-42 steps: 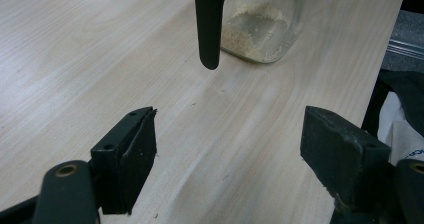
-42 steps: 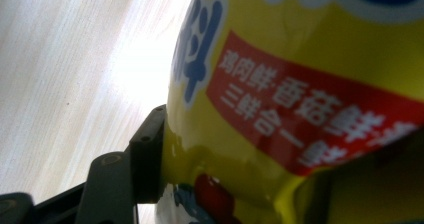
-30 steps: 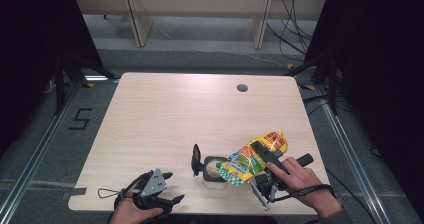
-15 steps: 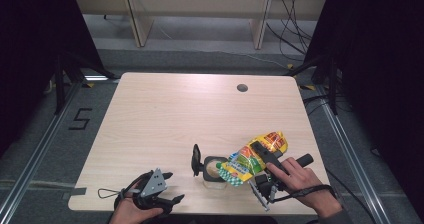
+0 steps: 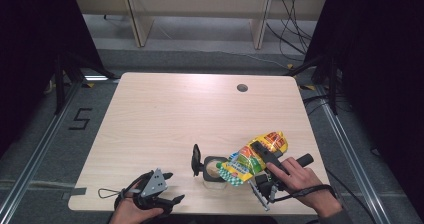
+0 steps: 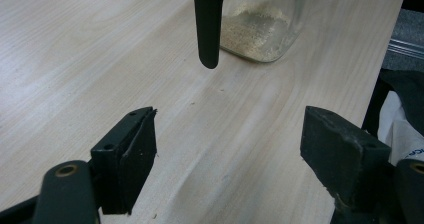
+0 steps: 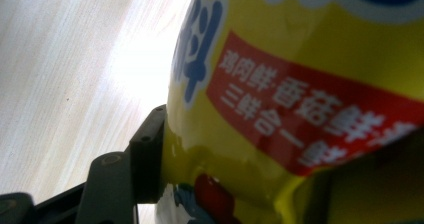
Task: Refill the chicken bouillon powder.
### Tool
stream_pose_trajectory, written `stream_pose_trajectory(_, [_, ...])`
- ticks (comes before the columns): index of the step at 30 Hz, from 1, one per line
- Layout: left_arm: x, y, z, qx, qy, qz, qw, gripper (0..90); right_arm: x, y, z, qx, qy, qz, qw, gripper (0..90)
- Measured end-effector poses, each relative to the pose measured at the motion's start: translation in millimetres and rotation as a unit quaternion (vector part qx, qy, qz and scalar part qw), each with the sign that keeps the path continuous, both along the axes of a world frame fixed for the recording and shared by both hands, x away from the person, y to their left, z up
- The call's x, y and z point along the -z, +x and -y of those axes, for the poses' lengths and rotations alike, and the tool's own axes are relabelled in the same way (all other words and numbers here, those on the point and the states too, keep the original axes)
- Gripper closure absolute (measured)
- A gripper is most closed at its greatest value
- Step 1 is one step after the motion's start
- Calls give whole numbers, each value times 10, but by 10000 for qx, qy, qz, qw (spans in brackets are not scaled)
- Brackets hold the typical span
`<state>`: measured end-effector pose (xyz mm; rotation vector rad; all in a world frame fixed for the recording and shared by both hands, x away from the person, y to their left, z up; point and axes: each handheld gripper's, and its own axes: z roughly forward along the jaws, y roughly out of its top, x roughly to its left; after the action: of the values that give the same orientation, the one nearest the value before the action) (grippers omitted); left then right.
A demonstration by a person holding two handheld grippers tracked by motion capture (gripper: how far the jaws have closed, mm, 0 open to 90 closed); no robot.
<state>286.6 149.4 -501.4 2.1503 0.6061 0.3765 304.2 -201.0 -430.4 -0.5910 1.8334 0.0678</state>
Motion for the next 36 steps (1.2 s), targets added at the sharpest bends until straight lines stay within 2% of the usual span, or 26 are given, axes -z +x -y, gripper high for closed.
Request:
stream_pose_trajectory(1, [-10, -4, -3, 24, 56, -31, 10000, 221, 26, -6, 11, 105, 115, -91, 9998, 390])
stream_pose_trajectory(2, [-11, -8, 2, 21, 56, -67, 10000, 221, 10, 0, -3, -24, 16, 14, 10000, 390])
stream_pose_trajectory(3, [-9, -9, 2, 20, 55, -52, 10000, 221, 10, 5, -4, -58, -50, 2, 10000, 390])
stream_pose_trajectory(4, [-9, -8, 2, 21, 57, -52, 10000, 221, 13, 18, 0, -185, -17, 48, 9998, 390])
stream_pose_trajectory(6, [-10, -7, 1, 21, 59, -63, 10000, 221, 3, 10, -6, -100, -106, 6, 9999, 390])
stream_pose_trajectory(7, [-10, -7, -1, 19, 60, -61, 10000, 221, 27, 14, 3, -56, -5, -47, 10000, 390])
stream_pose_trajectory(8, [-12, -3, -4, 27, 82, -25, 10000, 221, 24, 14, 1, -61, -43, -38, 10000, 390])
stream_pose_trajectory(9, [-12, -4, -3, 27, 81, -30, 10000, 221, 19, 8, 1, -111, 8, 118, 9999, 390])
stream_pose_trajectory(12, [-10, -7, 0, 18, 62, -59, 10000, 221, 22, 2, 3, -72, 27, 126, 9999, 390])
stream_pose_trajectory(13, [-11, -8, 0, 19, 64, -59, 10000, 221, 19, 1, 4, -57, 4, 129, 9999, 390])
stream_pose_trajectory(14, [-12, -6, -2, 22, 73, -43, 10000, 221, 2, 7, 0, -114, -143, 128, 9998, 390])
stream_pose_trajectory(15, [-13, -6, -3, 16, 65, -30, 10000, 221, 20, -2, -2, 35, -186, 44, 9998, 390])
stream_pose_trajectory(16, [-20, -4, -8, 39, 97, -64, 9999, 221, 6, 1, -8, -88, -188, 164, 9996, 390])
stream_pose_trajectory(17, [-20, -4, -8, 39, 97, -64, 9999, 221, 6, 1, -8, -88, -188, 164, 9996, 390])
stream_pose_trajectory(18, [-12, -5, -3, 1, 45, -2, 10000, 221, 21, -8, -4, -55, -49, 172, 9998, 390])
stream_pose_trajectory(20, [-13, -6, -3, -1, 45, -2, 10000, 221, 10, -1, -8, -135, -136, 215, 9996, 390])
stream_pose_trajectory(23, [-12, -5, -3, 2, 44, -3, 10000, 221, 21, -10, -5, -60, -63, 193, 9998, 390])
stream_pose_trajectory(25, [-11, -5, -2, -2, 42, -3, 10000, 221, 20, 1, -4, -141, -219, 172, 9995, 390])
stream_pose_trajectory(27, [-12, -5, -2, -1, 43, -2, 10000, 221, 16, -2, -8, -79, -218, 169, 9996, 390])
stream_pose_trajectory(31, [-12, -5, -3, -2, 42, -1, 10000, 221, 21, 1, -8, -155, -181, 165, 9996, 391])
stream_pose_trajectory(35, [-11, -5, -2, 3, 43, -3, 10000, 221, 21, -13, -2, -51, -65, 200, 9998, 390])
stream_pose_trajectory(36, [-10, -6, -1, 1, 39, -6, 10000, 221, 14, -12, -2, -17, -69, 104, 9999, 390])
